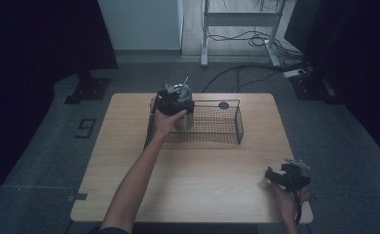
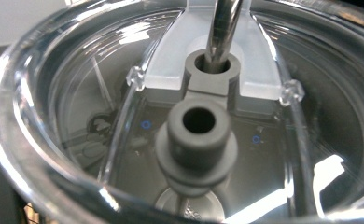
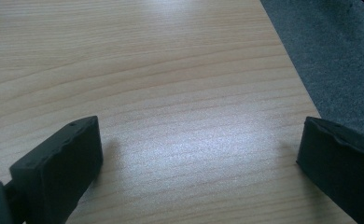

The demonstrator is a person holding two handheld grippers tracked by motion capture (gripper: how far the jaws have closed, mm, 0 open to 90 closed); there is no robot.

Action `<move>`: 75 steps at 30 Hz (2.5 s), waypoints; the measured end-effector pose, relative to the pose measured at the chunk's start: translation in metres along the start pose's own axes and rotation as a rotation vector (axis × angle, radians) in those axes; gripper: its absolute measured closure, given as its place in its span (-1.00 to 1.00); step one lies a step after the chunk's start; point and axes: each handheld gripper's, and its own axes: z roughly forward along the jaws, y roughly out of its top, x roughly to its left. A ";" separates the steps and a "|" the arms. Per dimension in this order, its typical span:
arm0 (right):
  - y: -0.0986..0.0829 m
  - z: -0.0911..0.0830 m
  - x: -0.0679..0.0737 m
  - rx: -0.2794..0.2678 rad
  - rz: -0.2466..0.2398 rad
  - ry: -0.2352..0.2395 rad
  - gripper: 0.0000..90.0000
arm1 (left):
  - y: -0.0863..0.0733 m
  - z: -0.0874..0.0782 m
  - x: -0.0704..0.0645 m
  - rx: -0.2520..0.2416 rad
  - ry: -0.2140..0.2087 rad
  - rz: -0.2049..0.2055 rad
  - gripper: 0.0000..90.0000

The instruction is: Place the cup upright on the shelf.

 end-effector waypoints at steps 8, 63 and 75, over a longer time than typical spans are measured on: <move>0.000 0.000 0.000 0.000 0.000 0.000 -1.00 | -0.012 0.015 0.000 0.029 0.015 -0.012 -0.91; 0.000 0.000 0.000 -0.001 -0.002 0.000 -0.99 | -0.026 -0.033 -0.003 -0.083 -0.018 0.018 -1.00; 0.000 0.000 0.000 -0.001 -0.002 0.001 -0.99 | -0.036 -0.059 -0.004 -0.088 -0.060 0.038 -1.00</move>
